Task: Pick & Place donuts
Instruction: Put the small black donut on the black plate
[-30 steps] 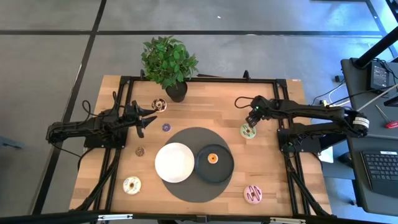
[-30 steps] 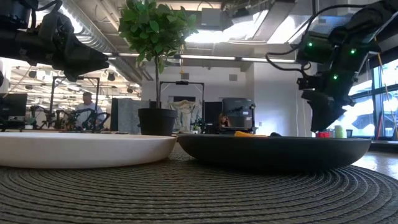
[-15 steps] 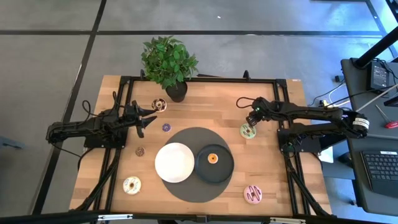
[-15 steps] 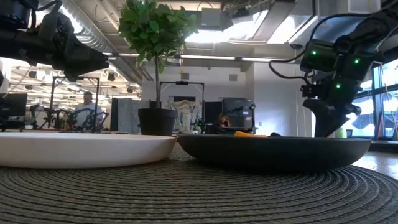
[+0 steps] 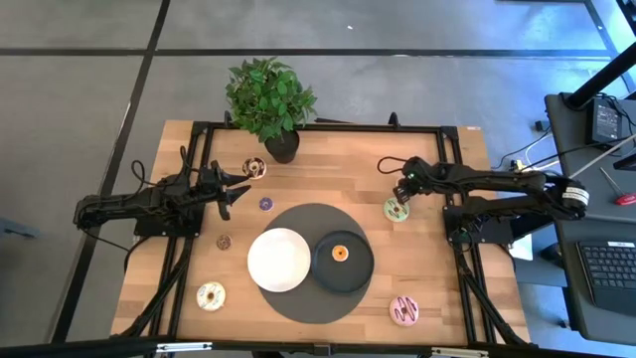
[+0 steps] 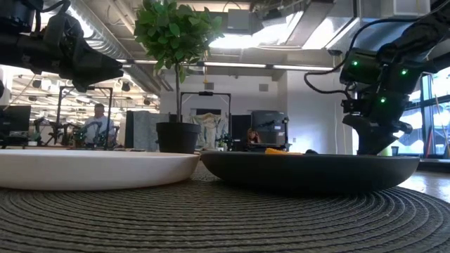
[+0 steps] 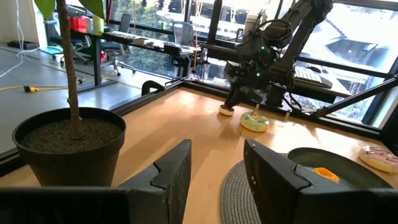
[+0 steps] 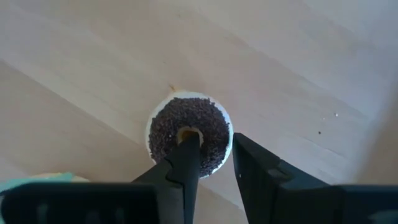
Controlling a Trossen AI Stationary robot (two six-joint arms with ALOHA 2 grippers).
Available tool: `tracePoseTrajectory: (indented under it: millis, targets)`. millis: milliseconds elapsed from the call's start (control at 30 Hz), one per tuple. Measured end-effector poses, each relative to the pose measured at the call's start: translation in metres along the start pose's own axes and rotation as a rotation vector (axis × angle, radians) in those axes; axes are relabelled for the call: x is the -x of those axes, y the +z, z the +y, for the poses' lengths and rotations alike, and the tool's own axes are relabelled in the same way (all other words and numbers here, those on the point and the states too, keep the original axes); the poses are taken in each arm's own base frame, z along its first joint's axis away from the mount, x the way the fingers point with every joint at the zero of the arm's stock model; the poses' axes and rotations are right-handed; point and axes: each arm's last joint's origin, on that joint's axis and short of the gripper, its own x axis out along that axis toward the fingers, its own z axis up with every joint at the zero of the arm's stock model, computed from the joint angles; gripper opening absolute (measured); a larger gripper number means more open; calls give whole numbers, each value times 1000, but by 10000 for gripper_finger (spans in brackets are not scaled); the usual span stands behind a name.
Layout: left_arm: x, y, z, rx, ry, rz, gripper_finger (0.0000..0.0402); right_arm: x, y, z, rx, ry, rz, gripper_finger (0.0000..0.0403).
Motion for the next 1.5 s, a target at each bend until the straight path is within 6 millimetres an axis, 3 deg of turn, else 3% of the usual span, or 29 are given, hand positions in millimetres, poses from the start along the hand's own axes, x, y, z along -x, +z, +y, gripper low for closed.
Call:
tracePoseTrajectory:
  millis: [267, 600, 700, 833, 1000, 1300, 1500]
  targets:
    - [0, 0, 0, 0, 0, 0, 143, -6, 1, 2, 30, -7, 11, 93]
    - [0, 0, 0, 0, 0, 0, 143, 4, 14, 7, 134, 1, 1, 12]
    - [0, 0, 0, 0, 0, 0, 143, 14, 24, 13, 173, 17, -13, 11]
    - [0, 0, 0, 0, 0, 0, 143, 30, 33, 34, 252, 171, -38, 22]
    - [0, 0, 0, 0, 0, 0, 143, 54, 29, 71, 379, 398, -101, 8]
    - [0, 0, 1, 0, 20, -4, 143, 102, -6, 128, 537, 670, -166, 9]
    - [0, 0, 2, 0, 54, -11, 143, 106, -26, 155, 588, 687, -100, 8]
